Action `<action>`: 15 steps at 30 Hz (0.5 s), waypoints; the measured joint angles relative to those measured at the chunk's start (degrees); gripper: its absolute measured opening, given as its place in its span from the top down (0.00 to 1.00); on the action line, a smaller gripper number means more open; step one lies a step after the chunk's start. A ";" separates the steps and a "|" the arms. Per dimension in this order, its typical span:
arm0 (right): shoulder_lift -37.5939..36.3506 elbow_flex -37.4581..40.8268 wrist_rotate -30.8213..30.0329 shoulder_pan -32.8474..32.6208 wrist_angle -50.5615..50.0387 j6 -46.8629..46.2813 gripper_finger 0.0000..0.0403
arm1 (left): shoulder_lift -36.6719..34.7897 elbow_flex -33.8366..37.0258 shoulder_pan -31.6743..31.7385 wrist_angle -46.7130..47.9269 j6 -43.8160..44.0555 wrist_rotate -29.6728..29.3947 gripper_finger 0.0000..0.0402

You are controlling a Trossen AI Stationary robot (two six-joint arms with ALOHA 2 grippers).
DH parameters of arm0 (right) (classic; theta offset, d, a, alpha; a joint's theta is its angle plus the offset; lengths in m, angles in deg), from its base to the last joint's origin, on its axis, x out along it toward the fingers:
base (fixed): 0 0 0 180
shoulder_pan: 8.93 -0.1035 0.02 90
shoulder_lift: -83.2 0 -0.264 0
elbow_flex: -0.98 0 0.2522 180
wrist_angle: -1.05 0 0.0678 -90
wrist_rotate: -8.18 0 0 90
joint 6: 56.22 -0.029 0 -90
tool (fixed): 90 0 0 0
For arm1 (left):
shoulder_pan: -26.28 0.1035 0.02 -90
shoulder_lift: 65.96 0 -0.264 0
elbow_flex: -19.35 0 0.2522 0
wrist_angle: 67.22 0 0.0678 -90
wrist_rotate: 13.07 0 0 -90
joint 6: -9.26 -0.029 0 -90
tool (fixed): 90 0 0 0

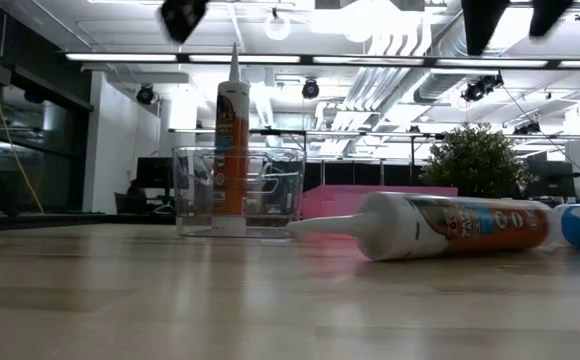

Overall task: Pick & place silicon tubes, Sealant and Lysol wipes
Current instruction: Put the orange sealant into the transparent bin

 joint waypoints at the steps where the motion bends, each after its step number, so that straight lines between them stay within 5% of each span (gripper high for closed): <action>1: -0.98 2.46 0.58 0.59 1.47 1.24 0.18 | -0.42 1.17 -1.07 0.03 1.06 -1.29 1.00; 15: -8.15 29.33 11.06 13.13 25.44 20.53 0.18 | -0.77 5.99 -10.12 -1.08 13.37 -17.22 1.00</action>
